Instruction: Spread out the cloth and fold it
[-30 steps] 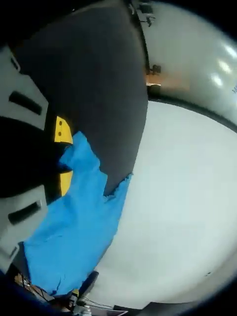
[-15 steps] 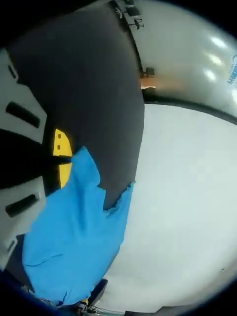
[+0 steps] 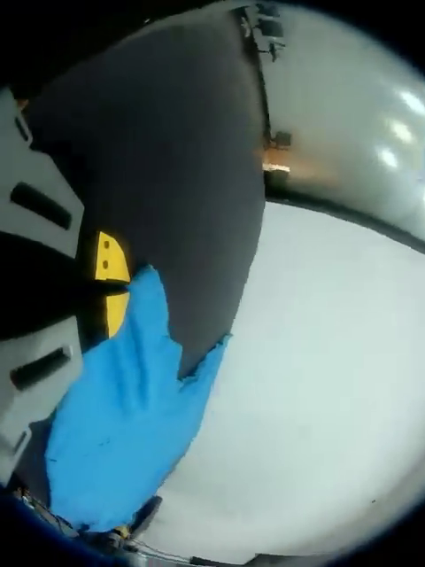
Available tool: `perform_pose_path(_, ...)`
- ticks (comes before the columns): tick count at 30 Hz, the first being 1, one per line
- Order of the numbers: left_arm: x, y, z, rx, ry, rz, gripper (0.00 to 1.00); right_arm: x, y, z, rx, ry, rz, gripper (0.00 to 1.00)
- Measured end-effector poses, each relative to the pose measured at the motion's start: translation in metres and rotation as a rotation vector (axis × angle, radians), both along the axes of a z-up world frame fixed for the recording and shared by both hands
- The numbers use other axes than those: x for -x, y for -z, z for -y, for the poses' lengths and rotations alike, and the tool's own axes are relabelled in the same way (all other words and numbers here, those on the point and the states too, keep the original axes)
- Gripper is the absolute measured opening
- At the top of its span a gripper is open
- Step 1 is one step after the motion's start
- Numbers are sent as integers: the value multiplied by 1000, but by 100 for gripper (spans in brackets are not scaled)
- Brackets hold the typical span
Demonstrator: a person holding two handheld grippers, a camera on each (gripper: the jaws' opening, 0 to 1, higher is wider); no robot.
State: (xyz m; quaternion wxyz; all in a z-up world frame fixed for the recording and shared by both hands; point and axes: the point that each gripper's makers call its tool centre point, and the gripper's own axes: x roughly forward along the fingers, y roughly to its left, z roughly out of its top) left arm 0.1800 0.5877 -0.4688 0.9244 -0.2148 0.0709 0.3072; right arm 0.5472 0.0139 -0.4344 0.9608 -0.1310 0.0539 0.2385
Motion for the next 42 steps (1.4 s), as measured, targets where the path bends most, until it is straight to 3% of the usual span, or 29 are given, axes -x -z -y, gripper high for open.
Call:
perform_pose_path(2,5,-9,-6,-65,-50,-6,8,9,-10,-4,-10,-14,24,21)
perform_pose_path(4,9,-19,-10,-99,-73,17,14,18,-13,-12,-23,-49,24,23)
perform_pose_path(7,12,-20,-15,-34,-77,72,14,24,5,-18,-47,-62,-72,24)
perform_pose_path(10,11,-11,-16,-21,-70,56,14,23,26,-21,-45,-56,-141,29)
perform_pose_path(16,10,-6,-20,-34,-57,44,14,5,16,1,-89,61,-109,27)
perform_pose_path(18,7,-6,-20,-31,-48,50,14,-2,17,0,-124,66,-146,26)
perform_pose_path(20,4,-4,-22,-46,-39,48,14,-4,17,-6,-109,55,-143,25)
perform_pose_path(24,2,-5,-24,-82,-30,24,14,-10,29,-6,-43,60,-160,13)
perform_pose_path(25,2,-5,-22,-83,-28,25,14,-11,33,-4,-10,59,-154,9)
perform_pose_path(26,1,-5,-22,-80,-28,29,14,-15,31,-3,-38,59,-123,7)
perform_pose_path(28,1,-5,-22,-75,-26,36,14,-14,27,2,-9,67,-117,1)
perform_pose_path(30,1,-5,-23,-72,-26,40,14,-8,11,6,12,73,-49,0)
perform_pose_path(33,1,-6,-24,-67,-25,46,14,8,-8,10,103,66,39,0)
perform_pose_path(39,0,-6,-23,-64,-26,54,14,22,11,10,190,39,-4,5)
perform_pose_path(42,1,-6,-22,-70,-24,49,14,27,-30,-2,208,22,166,11)
